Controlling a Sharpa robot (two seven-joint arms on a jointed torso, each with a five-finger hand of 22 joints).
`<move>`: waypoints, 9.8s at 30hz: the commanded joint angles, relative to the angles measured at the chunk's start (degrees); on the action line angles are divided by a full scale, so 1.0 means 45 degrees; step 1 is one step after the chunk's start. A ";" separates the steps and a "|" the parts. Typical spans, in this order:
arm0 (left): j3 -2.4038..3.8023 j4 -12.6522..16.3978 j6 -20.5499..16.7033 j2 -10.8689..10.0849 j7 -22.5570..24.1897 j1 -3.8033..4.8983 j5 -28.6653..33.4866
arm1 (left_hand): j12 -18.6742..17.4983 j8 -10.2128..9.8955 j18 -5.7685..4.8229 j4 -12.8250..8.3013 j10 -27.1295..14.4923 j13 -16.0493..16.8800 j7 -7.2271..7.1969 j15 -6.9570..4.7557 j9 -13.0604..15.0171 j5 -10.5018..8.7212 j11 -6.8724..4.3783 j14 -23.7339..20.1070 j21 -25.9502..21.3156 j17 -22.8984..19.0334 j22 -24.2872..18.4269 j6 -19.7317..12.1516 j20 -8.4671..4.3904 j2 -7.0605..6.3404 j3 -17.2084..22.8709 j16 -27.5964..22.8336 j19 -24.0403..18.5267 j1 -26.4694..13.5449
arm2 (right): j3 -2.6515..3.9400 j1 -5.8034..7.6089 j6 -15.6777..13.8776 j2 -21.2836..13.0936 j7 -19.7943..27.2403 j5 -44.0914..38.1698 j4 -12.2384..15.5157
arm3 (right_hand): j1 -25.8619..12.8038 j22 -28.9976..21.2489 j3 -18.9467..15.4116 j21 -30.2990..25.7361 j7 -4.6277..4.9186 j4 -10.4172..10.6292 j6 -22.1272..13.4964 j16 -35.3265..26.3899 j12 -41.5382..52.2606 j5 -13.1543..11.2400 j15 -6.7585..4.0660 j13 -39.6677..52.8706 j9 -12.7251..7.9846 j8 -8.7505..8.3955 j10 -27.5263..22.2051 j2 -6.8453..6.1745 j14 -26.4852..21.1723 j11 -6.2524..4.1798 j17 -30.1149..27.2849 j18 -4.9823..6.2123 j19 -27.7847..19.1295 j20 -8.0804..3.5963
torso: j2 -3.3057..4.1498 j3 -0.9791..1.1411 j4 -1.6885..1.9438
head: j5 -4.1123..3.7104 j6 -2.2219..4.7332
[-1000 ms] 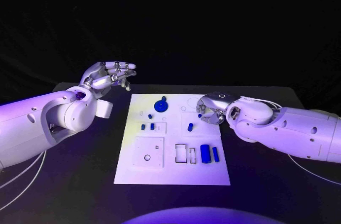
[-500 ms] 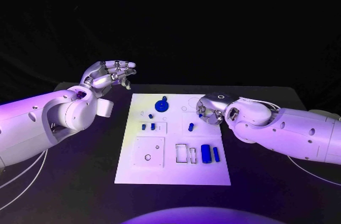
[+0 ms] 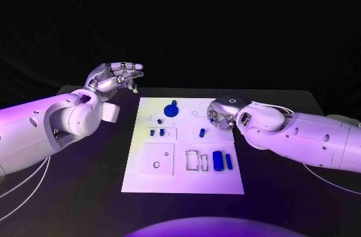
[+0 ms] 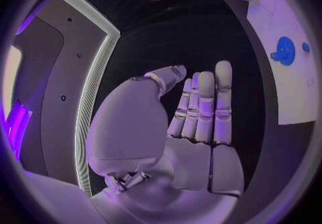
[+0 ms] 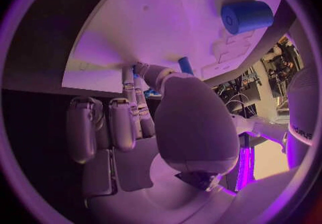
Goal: Assemble the parts on the task board
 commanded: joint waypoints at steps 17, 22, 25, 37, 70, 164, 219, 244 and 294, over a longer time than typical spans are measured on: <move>0.0008 -0.0131 -0.0340 0.0032 -0.0169 0.0012 0.0066 | 0.0134 -0.0076 0.0072 -0.0132 -0.0275 0.0021 0.0067 0.0065 -0.0064 0.0067 0.0026 -0.0152 0.0030 -0.0076 0.0039 -0.0175 0.0074 0.0039 0.0020 0.0099 -0.0113 0.0111 | -0.0074 -0.0177 -0.1064 -0.0139 -0.0459 -0.0443 0.0308 | -0.0068 0.2688 0.0347 0.0623 -0.0080 -0.0441 0.0414 0.0032 -0.0060 -0.0025 -0.0231 0.0008 0.0218 0.0203 0.0487 0.0621 0.0583 -0.0160 -0.0047 -0.0278 0.0766 -0.0170 | -0.0027 0.0004 0.0007 | 0.0009 0.0041; 0.0008 -0.0197 -0.0486 0.0032 -0.0180 0.0012 0.0062 | 0.0154 -0.0083 0.0073 -0.0143 -0.0324 0.0021 0.0081 0.0076 -0.0075 0.0067 0.0041 -0.0178 0.0030 -0.0098 0.0042 -0.0202 0.0083 0.0039 0.0026 0.0090 -0.0127 0.0118 | -0.0067 -0.0166 -0.1394 -0.0182 -0.0434 -0.0308 0.0412 | -0.0122 0.2678 0.0346 0.0599 -0.0076 -0.0475 0.0405 0.0007 -0.0083 -0.0031 -0.0230 0.0009 0.0235 0.0205 0.0488 0.0571 0.0572 -0.0155 -0.0108 -0.0272 0.0755 -0.0174 | -0.0019 -0.0001 -0.0010 | 0.0010 0.0071; 0.0008 -0.0233 -0.0548 0.0031 -0.0184 0.0012 0.0060 | 0.0175 -0.0093 0.0073 -0.0160 -0.0420 0.0014 0.0106 0.0096 -0.0093 0.0066 0.0068 -0.0227 0.0026 -0.0136 0.0047 -0.0248 0.0098 0.0033 0.0037 0.0068 -0.0154 0.0127 | -0.0057 -0.0161 -0.1593 -0.0229 -0.0414 -0.0256 0.0506 | -0.0192 0.2680 0.0334 0.0598 -0.0079 -0.0487 0.0408 0.0001 -0.0102 -0.0055 -0.0227 0.0012 0.0253 0.0212 0.0495 0.0533 0.0570 -0.0153 -0.0122 -0.0272 0.0754 -0.0175 | -0.0018 0.0009 -0.0018 | 0.0025 0.0072; 0.0008 -0.0295 -0.0789 0.0044 -0.0245 0.0012 0.0054 | 0.0214 -0.0106 0.0073 -0.0217 -0.0906 -0.0039 0.0209 0.0190 -0.0152 0.0061 0.0192 -0.0344 0.0032 -0.0260 0.0072 -0.0441 0.0168 0.0013 0.0049 0.0060 -0.0247 0.0147 | 0.0055 -0.0004 -0.2226 -0.0992 -0.0358 0.0137 0.1763 | -0.0297 0.2691 0.0318 0.0613 -0.0092 -0.0500 0.0413 0.0006 -0.0130 -0.0118 -0.0229 0.0017 0.0280 0.0221 0.0514 0.0485 0.0572 -0.0160 -0.0117 -0.0276 0.0761 -0.0176 | -0.0019 0.0010 -0.0049 | 0.0101 0.0103; -0.0030 -0.0461 -0.0832 0.0786 -0.0116 -0.0018 0.0068 | 0.0246 -0.0089 0.0075 -0.0219 -0.0970 -0.0043 0.0224 0.0206 -0.0155 0.0062 0.0209 -0.0360 0.0036 -0.0281 0.0078 -0.0465 0.0182 0.0033 0.0051 0.0068 -0.0263 0.0150 | 0.0055 -0.1278 -0.3253 0.1025 0.0735 0.1043 0.2947 | -0.0300 0.2705 0.0342 0.0634 -0.0099 -0.0556 0.0394 0.0004 -0.0158 -0.0107 -0.0238 0.0019 0.0294 0.0212 0.0512 0.0472 0.0571 -0.0171 -0.0126 -0.0280 0.0771 -0.0182 | -0.0009 -0.0038 0.0017 | 0.2018 -0.0279; -0.0033 -0.0567 -0.0499 0.0973 -0.0394 -0.0012 0.0057 | 0.0327 -0.0049 0.0079 -0.0205 -0.1148 -0.0056 0.0252 0.0242 -0.0165 0.0055 0.0244 -0.0389 0.0038 -0.0332 0.0086 -0.0553 0.0215 0.0040 0.0018 0.0103 -0.0294 0.0115 | -0.0064 -0.2190 -0.1857 0.2238 -0.0197 0.0033 0.1845 | -0.1231 0.2297 0.0100 -0.0241 0.0374 -0.0486 -0.0704 -0.0179 -0.0977 0.0123 0.0139 -0.0181 0.0084 -0.0549 -0.0454 -0.0085 0.0448 0.0314 -0.0544 -0.0085 0.0371 0.0103 | -0.0017 -0.0009 -0.0041 | 0.2643 -0.0776; -0.0096 -0.0542 -0.0449 0.0752 -0.0375 -0.0018 0.0060 | 0.0361 -0.0035 0.0079 -0.0200 -0.1213 -0.0062 0.0263 0.0253 -0.0170 0.0051 0.0258 -0.0393 0.0042 -0.0351 0.0089 -0.0594 0.0228 0.0040 0.0003 0.0120 -0.0299 0.0102 | 0.0188 -0.0320 0.0042 -0.0938 0.0530 0.1605 0.2462 | 0.0397 0.1734 -0.4924 -0.1474 0.0082 0.0651 -0.1183 -0.0440 -0.0272 0.0873 0.0177 -0.1291 -0.0453 -0.1613 -0.1904 0.0679 0.0296 0.0332 -0.1256 0.0154 0.0074 0.0201 | -0.0025 -0.0032 -0.0057 | 0.1926 -0.0249; -0.0095 -0.0536 -0.0442 0.0738 -0.0443 -0.0016 0.0061 | 0.0404 -0.0011 0.0079 -0.0179 -0.1237 -0.0062 0.0266 0.0259 -0.0168 0.0049 0.0262 -0.0387 0.0043 -0.0366 0.0090 -0.0606 0.0240 0.0067 -0.0004 0.0140 -0.0300 0.0081 | 0.0122 -0.0384 0.0229 -0.0546 0.0370 0.1367 0.1973 | 0.0498 0.2196 -0.1735 -0.0667 0.0041 0.0865 0.0204 -0.0310 -0.0484 -0.0273 -0.0064 -0.1280 -0.0381 -0.1280 -0.0183 0.0590 0.0392 0.0073 -0.1131 -0.0031 0.0432 -0.0052 | -0.0035 -0.0021 -0.0077 | 0.1906 -0.0300; -0.0100 -0.0866 -0.0343 0.1149 -0.0480 -0.0031 0.0080 | 0.0421 -0.0002 0.0079 -0.0164 -0.1251 -0.0062 0.0269 0.0263 -0.0169 0.0046 0.0265 -0.0386 0.0042 -0.0373 0.0090 -0.0613 0.0246 0.0082 -0.0006 0.0147 -0.0302 0.0067 | 0.0103 -0.1203 -0.2071 0.1516 0.1002 0.1204 0.4115 | 0.0248 0.2510 -0.0972 -0.0052 -0.0104 0.0464 0.0756 -0.0193 -0.0518 -0.0251 -0.0209 -0.1121 -0.0030 -0.0788 0.0483 0.0668 0.0449 -0.0104 -0.0989 -0.0161 0.0666 -0.0178 | -0.0043 -0.0052 -0.0063 | 0.2319 -0.0376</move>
